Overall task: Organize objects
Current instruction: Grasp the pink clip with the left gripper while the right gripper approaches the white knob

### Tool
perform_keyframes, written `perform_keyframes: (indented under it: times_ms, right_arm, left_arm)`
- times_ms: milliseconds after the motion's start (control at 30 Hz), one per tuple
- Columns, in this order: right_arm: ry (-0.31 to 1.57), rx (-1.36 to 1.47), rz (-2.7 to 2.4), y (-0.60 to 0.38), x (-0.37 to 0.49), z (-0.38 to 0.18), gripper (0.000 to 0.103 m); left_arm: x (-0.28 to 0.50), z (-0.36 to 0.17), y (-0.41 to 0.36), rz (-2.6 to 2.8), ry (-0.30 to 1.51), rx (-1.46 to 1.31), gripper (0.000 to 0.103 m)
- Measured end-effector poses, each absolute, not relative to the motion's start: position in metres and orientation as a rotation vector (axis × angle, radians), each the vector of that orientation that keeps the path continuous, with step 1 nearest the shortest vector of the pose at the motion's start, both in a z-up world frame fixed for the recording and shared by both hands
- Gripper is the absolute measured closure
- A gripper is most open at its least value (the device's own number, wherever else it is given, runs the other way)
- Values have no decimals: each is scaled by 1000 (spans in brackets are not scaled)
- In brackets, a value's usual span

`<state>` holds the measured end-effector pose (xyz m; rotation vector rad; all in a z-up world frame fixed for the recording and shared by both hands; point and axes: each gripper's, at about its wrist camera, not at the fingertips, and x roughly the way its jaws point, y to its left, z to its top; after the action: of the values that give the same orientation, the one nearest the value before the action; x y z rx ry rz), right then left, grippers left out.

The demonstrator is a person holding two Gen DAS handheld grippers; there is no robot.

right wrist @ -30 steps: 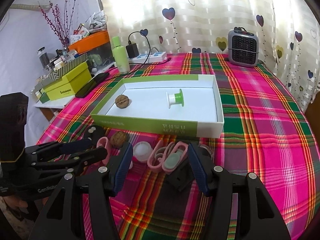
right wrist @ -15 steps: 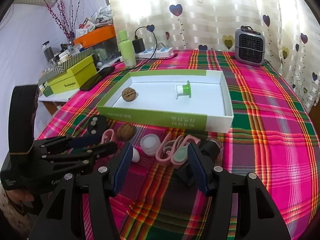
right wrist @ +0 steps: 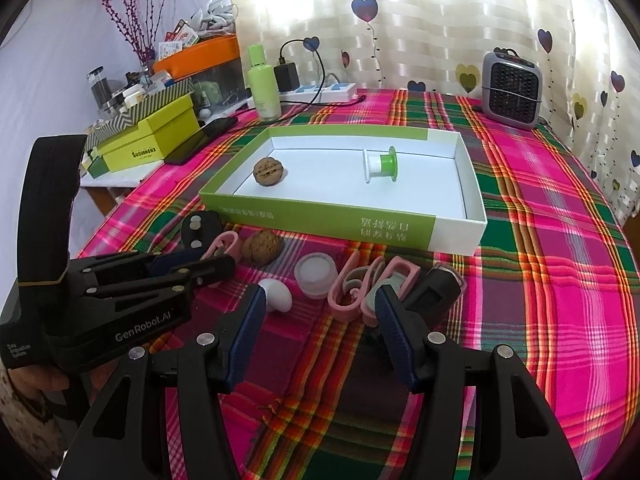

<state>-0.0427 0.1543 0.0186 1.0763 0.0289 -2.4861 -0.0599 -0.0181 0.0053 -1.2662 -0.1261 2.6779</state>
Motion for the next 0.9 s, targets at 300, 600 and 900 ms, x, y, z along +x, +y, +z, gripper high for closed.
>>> perform_keyframes:
  times_ms: [300, 600, 900]
  right_arm:
    - [43, 1082, -2474, 149, -42, 18, 45]
    - [49, 1087, -2462, 139, -39, 16, 45]
    - [59, 1080, -2441, 129, -38, 13, 45]
  left_arm:
    - [-55, 6, -22, 2680, -141, -1271, 81]
    - [-35, 5, -31, 2709, -133, -1261, 81]
    - [-27, 4, -37, 2709, -144, -1257, 81]
